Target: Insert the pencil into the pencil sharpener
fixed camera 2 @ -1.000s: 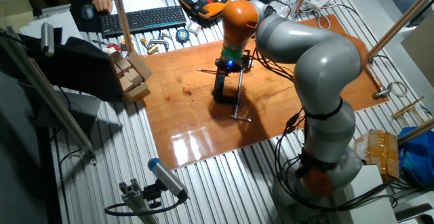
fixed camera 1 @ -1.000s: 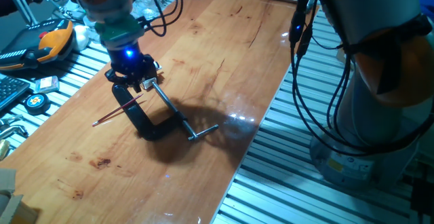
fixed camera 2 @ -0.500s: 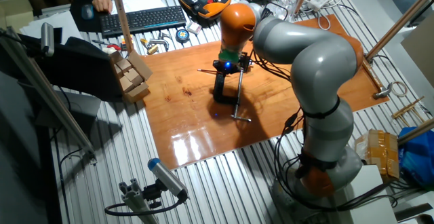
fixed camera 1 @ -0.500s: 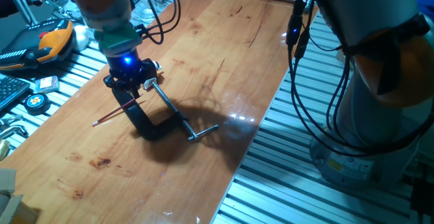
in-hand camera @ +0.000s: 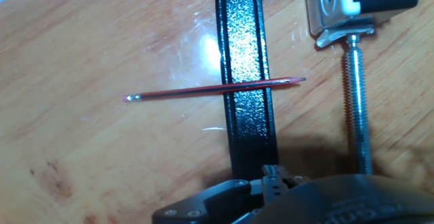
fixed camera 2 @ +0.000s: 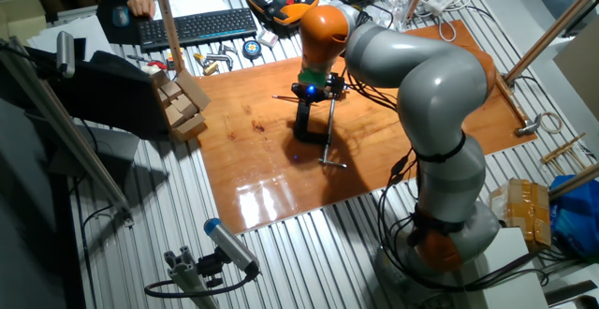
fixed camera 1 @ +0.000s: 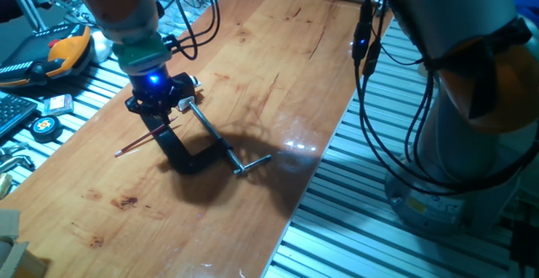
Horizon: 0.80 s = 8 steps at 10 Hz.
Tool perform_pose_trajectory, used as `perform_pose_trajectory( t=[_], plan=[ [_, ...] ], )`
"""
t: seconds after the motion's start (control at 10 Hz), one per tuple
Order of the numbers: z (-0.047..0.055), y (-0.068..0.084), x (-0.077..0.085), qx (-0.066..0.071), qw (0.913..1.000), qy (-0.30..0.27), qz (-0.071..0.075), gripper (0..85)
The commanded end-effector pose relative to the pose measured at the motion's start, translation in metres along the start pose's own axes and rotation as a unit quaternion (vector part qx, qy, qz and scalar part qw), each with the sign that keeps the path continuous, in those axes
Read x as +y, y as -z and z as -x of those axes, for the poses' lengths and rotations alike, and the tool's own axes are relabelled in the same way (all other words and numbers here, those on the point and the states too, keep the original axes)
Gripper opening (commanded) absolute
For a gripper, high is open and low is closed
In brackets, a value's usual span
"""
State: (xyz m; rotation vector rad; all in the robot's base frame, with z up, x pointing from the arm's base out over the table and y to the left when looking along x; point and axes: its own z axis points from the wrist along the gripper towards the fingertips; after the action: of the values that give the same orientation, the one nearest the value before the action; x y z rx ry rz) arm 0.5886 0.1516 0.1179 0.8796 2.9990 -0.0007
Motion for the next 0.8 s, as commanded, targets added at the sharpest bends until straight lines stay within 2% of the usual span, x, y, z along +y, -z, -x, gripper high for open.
perform_pose_trajectory(
  t=[0.0, 0.2, 0.5, 0.6, 0.7],
  plan=[
    [0.0018, 0.0009, 0.0019, 0.000, 1.0000, -0.002, -0.002, 0.0],
    [0.0052, -0.0012, 0.0014, 0.003, 1.0000, 0.001, 0.001, 0.0],
    [0.0051, -0.0034, 0.0011, 0.008, 0.9999, 0.009, 0.010, 0.0],
    [0.0051, -0.0034, 0.0011, 0.008, 0.9999, 0.008, 0.004, 0.0],
    [0.0051, -0.0034, 0.0011, 0.019, 0.9998, 0.000, 0.004, 0.0]
  ],
)
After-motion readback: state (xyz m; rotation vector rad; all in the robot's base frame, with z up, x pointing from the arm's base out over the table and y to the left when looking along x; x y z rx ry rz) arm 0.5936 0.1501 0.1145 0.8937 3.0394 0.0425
